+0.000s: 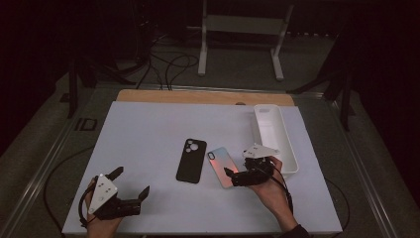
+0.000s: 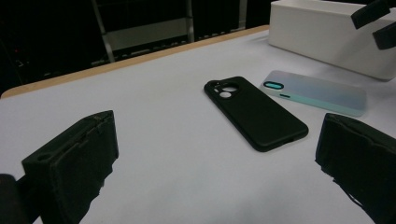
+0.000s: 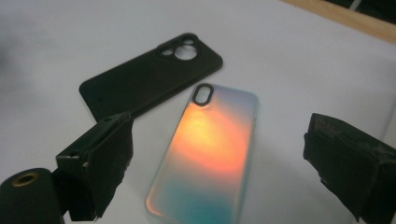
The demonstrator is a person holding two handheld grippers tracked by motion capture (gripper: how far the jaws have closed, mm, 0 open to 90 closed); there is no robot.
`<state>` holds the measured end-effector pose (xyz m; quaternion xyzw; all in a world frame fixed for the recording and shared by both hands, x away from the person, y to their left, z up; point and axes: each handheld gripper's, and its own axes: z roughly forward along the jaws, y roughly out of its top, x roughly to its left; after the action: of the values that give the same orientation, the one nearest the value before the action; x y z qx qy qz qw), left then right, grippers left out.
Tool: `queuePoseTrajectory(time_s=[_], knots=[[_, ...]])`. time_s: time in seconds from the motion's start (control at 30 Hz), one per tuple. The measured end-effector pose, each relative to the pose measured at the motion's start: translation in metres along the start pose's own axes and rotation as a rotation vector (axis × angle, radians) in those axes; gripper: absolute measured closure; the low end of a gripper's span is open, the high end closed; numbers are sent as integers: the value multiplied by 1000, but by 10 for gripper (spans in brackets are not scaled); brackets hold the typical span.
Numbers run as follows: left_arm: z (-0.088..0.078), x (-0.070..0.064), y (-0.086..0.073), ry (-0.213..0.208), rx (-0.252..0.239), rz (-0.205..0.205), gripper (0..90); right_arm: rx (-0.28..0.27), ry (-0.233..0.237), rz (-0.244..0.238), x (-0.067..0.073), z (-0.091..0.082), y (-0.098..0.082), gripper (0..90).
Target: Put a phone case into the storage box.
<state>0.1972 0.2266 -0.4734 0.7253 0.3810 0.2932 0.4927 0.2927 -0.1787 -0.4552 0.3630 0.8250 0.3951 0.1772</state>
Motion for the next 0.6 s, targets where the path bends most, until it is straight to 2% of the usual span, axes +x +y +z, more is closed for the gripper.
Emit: queuePoseTrajectory(time_s=[0.13,0.6], knots=[[0,0,0,0,1,0,0,38,-2,-3,2,9,0,83],[0,1,0,8,8,-7,0,111,9,11,5,26,-3,83]])
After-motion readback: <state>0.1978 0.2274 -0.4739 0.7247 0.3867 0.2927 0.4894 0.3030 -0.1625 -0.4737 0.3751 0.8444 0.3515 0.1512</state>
